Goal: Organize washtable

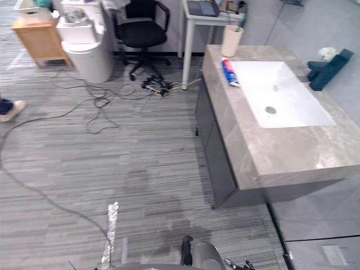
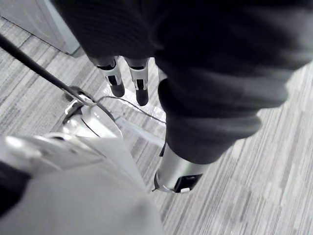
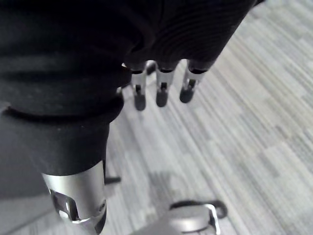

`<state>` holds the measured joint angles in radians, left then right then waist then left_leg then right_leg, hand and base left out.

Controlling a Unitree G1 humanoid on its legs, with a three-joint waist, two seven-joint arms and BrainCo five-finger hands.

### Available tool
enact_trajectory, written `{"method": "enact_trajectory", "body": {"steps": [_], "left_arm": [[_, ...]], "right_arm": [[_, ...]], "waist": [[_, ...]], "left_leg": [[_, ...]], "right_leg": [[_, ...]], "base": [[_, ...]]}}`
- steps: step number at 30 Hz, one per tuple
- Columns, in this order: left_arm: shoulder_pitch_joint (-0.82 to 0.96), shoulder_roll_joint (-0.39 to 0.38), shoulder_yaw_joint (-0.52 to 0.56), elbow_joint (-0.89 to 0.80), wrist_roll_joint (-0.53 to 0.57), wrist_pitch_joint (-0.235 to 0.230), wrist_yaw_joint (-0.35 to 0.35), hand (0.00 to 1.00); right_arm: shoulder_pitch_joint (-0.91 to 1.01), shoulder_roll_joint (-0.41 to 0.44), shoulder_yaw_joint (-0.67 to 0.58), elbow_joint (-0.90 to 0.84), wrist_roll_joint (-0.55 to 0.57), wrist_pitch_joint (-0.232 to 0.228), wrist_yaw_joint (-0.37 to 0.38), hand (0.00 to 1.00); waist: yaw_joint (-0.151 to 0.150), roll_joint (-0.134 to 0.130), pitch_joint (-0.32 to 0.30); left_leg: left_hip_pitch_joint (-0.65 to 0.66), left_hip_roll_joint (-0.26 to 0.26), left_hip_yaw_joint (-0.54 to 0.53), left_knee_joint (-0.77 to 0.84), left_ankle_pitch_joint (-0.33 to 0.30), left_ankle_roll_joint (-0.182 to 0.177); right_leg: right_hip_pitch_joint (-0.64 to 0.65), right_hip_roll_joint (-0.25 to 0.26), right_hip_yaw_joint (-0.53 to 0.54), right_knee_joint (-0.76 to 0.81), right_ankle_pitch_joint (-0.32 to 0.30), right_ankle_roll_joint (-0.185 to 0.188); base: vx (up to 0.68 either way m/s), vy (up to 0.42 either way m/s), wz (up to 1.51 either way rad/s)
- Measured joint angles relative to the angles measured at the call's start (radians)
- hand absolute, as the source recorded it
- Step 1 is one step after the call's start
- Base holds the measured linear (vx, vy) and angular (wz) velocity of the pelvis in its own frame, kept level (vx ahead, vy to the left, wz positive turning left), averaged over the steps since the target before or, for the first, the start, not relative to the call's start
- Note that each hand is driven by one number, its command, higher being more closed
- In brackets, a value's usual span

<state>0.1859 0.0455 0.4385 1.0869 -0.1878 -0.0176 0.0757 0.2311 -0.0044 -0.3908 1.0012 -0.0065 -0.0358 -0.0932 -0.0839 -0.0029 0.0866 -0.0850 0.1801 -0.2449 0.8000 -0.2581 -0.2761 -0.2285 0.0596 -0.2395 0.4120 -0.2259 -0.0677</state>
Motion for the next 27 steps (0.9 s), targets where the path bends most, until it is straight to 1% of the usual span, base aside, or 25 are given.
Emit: {"method": "enact_trajectory", "body": {"steps": [1, 2, 3, 4, 5, 6, 7, 9, 10, 11, 12, 13, 14, 15, 16, 17, 18, 19, 20, 21, 23, 24, 25, 26, 27], "left_arm": [[-0.006, 0.006, 0.004, -0.004, 0.007, 0.002, -0.011, 0.00], [-0.007, 0.012, 0.007, -0.021, 0.007, 0.008, -0.012, 0.00], [-0.008, 0.020, 0.010, -0.026, 0.007, 0.009, -0.010, 0.00], [-0.009, 0.031, 0.033, -0.037, 0.005, 0.010, -0.007, 0.00], [-0.010, 0.039, 0.040, -0.044, 0.002, 0.008, -0.006, 0.00], [-0.009, 0.040, 0.046, -0.051, 0.001, 0.007, -0.004, 0.00], [-0.010, 0.039, 0.044, -0.055, -0.005, 0.005, -0.001, 0.00], [-0.011, 0.039, 0.042, -0.055, -0.024, 0.005, 0.002, 0.00], [-0.010, 0.039, 0.042, -0.054, -0.039, 0.005, 0.008, 0.00], [0.005, 0.038, 0.045, -0.053, -0.055, -0.002, 0.016, 0.00], [0.017, 0.036, 0.045, -0.051, -0.070, -0.005, 0.017, 0.00], [0.035, 0.021, 0.049, -0.033, -0.092, -0.012, 0.018, 0.00], [0.043, 0.001, 0.053, -0.026, -0.103, -0.013, 0.019, 0.00], [0.054, 0.002, 0.068, -0.015, -0.125, -0.021, 0.028, 0.00], [0.046, 0.018, 0.073, -0.017, -0.132, -0.047, 0.043, 0.00], [0.033, 0.027, 0.075, -0.020, -0.133, -0.054, 0.042, 0.00], [0.016, 0.035, 0.075, -0.025, -0.132, -0.057, 0.039, 0.00], [0.010, 0.040, 0.075, -0.026, -0.127, -0.057, 0.038, 0.00], [0.005, 0.041, 0.071, -0.024, -0.113, -0.058, 0.039, 0.00], [-0.002, 0.041, 0.064, -0.020, -0.097, -0.058, 0.038, 0.00], [-0.021, 0.046, -0.012, -0.016, -0.010, -0.055, 0.034, 0.00], [-0.021, 0.045, -0.017, -0.016, -0.004, -0.055, 0.033, 0.00], [-0.017, 0.034, -0.035, -0.016, 0.014, -0.049, 0.033, 0.00], [-0.006, 0.015, -0.047, -0.017, 0.023, -0.043, 0.033, 0.00], [-0.004, 0.005, -0.052, -0.017, 0.025, -0.042, 0.034, 0.00]], "right_arm": [[0.000, 0.001, 0.000, 0.003, 0.011, 0.003, -0.001, 0.00], [-0.004, 0.003, 0.008, 0.004, 0.013, 0.003, -0.001, 0.00], [-0.007, 0.009, 0.010, 0.005, 0.013, 0.003, -0.001, 0.00], [-0.011, 0.017, 0.020, 0.008, 0.013, 0.003, -0.004, 0.00], [-0.019, 0.017, 0.022, 0.014, 0.013, 0.003, -0.010, 0.00], [-0.033, 0.017, 0.026, 0.028, 0.013, 0.004, -0.014, 0.00], [-0.054, 0.017, 0.028, 0.047, 0.012, 0.005, -0.017, 0.00], [-0.077, 0.017, 0.027, 0.059, 0.009, 0.007, -0.018, 0.00], [-0.078, 0.017, 0.028, 0.063, 0.005, 0.006, -0.018, 0.00], [-0.079, 0.016, 0.031, 0.066, -0.003, -0.002, -0.016, 0.00], [-0.077, 0.011, 0.036, 0.067, -0.005, -0.004, -0.017, 0.00], [-0.070, -0.012, 0.047, 0.071, -0.007, -0.005, -0.020, 0.00], [-0.062, -0.033, 0.049, 0.073, -0.009, -0.006, -0.021, 0.00], [-0.062, -0.028, 0.049, 0.093, -0.013, 0.004, -0.026, 0.00], [-0.046, -0.005, 0.054, 0.093, -0.015, 0.007, -0.033, 0.00], [-0.040, 0.005, 0.053, 0.094, -0.015, 0.004, -0.037, 0.00], [-0.033, 0.008, 0.049, 0.116, -0.015, 0.003, -0.039, 0.00], [-0.039, 0.012, 0.048, 0.120, -0.013, 0.003, -0.040, 0.00], [-0.047, 0.016, 0.046, 0.116, -0.012, 0.000, -0.041, 0.00], [-0.042, 0.016, 0.046, 0.111, -0.005, -0.002, -0.041, 0.00], [-0.016, 0.017, 0.010, 0.074, 0.011, 0.000, -0.044, 0.00], [-0.014, 0.019, 0.005, 0.070, 0.014, 0.000, -0.045, 0.00], [0.003, 0.020, -0.002, 0.046, 0.027, 0.001, -0.053, 0.00], [0.014, 0.017, -0.004, 0.015, 0.040, 0.000, -0.059, 0.00], [0.018, 0.015, -0.004, 0.001, 0.046, 0.000, -0.059, 0.00]], "waist": [[-0.010, -0.003, 0.000], [-0.005, -0.013, -0.003], [-0.002, -0.023, -0.006], [0.004, -0.053, -0.014], [0.013, -0.073, -0.009], [0.019, -0.083, -0.007], [0.021, -0.093, -0.001], [0.031, -0.091, 0.003], [0.040, -0.092, 0.003], [0.049, -0.088, 0.002], [0.048, -0.081, 0.000], [0.049, -0.042, -0.010], [0.050, -0.019, -0.013], [0.048, -0.028, -0.017], [0.037, -0.069, -0.025], [0.035, -0.085, -0.031], [0.047, -0.098, -0.040], [0.046, -0.105, -0.046], [0.034, -0.107, -0.063], [0.029, -0.107, -0.068], [0.013, -0.077, -0.084], [0.013, -0.076, -0.085], [0.012, -0.057, -0.085], [0.015, -0.029, -0.079], [0.015, -0.011, -0.072]], "left_leg": [[-0.036, 0.033, 0.034, 0.127, 0.082, 0.002], [-0.082, 0.074, 0.122, 0.252, 0.077, 0.012], [-0.101, 0.091, 0.174, 0.290, 0.065, 0.035], [-0.122, 0.111, 0.270, 0.318, 0.023, 0.111], [-0.128, 0.116, 0.334, 0.315, -0.009, 0.159], [-0.153, 0.111, 0.373, 0.304, -0.035, 0.199], [-0.203, 0.098, 0.386, 0.245, -0.065, 0.205], [-0.268, 0.088, 0.367, 0.064, -0.067, 0.189], [-0.288, 0.081, 0.316, -0.052, -0.056, 0.170], [-0.290, 0.083, 0.191, -0.272, -0.022, 0.130], [-0.286, 0.091, 0.133, -0.343, -0.013, 0.125], [-0.271, 0.125, 0.043, -0.442, -0.017, 0.139], [-0.265, 0.141, 0.027, -0.461, 0.008, 0.115], [-0.267, 0.118, 0.040, -0.393, 0.135, 0.038], [-0.260, 0.113, 0.069, -0.347, 0.113, 0.020], [-0.256, 0.112, 0.082, -0.334, 0.101, 0.025], [-0.242, 0.126, 0.137, -0.298, 0.068, 0.022], [-0.221, 0.147, 0.191, -0.294, 0.056, 0.024], [-0.192, 0.163, 0.253, -0.324, 0.052, 0.028], [-0.176, 0.163, 0.278, -0.349, 0.055, 0.032], [-0.121, 0.140, 0.348, -0.434, 0.087, 0.067], [-0.110, 0.136, 0.356, -0.440, 0.090, 0.070], [-0.054, 0.127, 0.397, -0.479, 0.099, 0.082], [0.016, 0.124, 0.443, -0.528, 0.107, 0.095], [0.058, 0.122, 0.464, -0.558, 0.115, 0.107]], "right_leg": [[0.037, 0.030, 0.023, -0.011, -0.013, -0.025], [0.086, 0.051, 0.063, -0.050, -0.012, -0.034], [0.115, 0.055, 0.090, -0.078, -0.010, -0.038], [0.185, 0.046, 0.152, -0.141, 0.004, -0.039], [0.245, 0.032, 0.212, -0.183, 0.011, -0.034], [0.287, 0.011, 0.268, -0.204, 0.013, -0.031], [0.323, -0.015, 0.318, -0.206, 0.013, -0.030], [0.359, -0.056, 0.382, -0.191, 0.009, -0.022], [0.364, -0.077, 0.413, -0.180, 0.002, -0.010], [0.370, -0.109, 0.475, -0.149, -0.033, 0.055], [0.369, -0.118, 0.503, -0.136, -0.052, 0.083], [0.362, -0.126, 0.558, -0.113, -0.100, 0.126], [0.360, -0.129, 0.584, -0.101, -0.128, 0.152], [0.336, -0.161, 0.629, -0.061, -0.163, 0.183], [0.305, -0.150, 0.663, -0.018, -0.162, 0.188], [0.294, -0.143, 0.673, -0.022, -0.141, 0.176], [0.273, -0.147, 0.705, -0.039, -0.095, 0.192], [0.265, -0.149, 0.748, -0.057, -0.058, 0.200], [0.234, -0.154, 0.772, -0.067, 0.005, 0.232], [0.218, -0.159, 0.772, -0.067, 0.039, 0.236], [0.150, -0.165, 0.767, -0.019, 0.186, 0.281], [0.145, -0.165, 0.766, -0.009, 0.200, 0.280], [0.128, -0.165, 0.738, 0.026, 0.271, 0.232], [0.111, -0.165, 0.676, 0.066, 0.361, 0.178], [0.090, -0.164, 0.647, 0.096, 0.404, 0.156]], "base": [[0.53, -0.132, -0.65], [0.52, -0.111, -0.79], [0.51, -0.083, -0.96], [0.51, -0.034, -0.89], [0.51, 0.007, -1.04], [0.48, 0.129, -1.05], [0.53, 0.310, -1.10], [0.50, 0.399, -1.02], [0.39, 0.451, -1.47], [0.39, 0.501, -1.58], [0.42, 0.618, -2.01], [0.34, 0.566, -1.58], [0.37, 0.696, -1.85], [0.31, 0.606, -1.54], [0.27, 0.518, -1.27], [0.24, 0.424, -1.30], [0.19, 0.376, -1.28], [0.19, 0.411, -1.74], [0.13, 0.290, -1.29], [0.10, 0.214, -1.05], [0.10, 0.202, -0.61], [0.09, 0.190, -0.48], [0.05, 0.164, -0.52], [0.07, 0.245, -0.66], [0.03, 0.184, -0.75]]}}
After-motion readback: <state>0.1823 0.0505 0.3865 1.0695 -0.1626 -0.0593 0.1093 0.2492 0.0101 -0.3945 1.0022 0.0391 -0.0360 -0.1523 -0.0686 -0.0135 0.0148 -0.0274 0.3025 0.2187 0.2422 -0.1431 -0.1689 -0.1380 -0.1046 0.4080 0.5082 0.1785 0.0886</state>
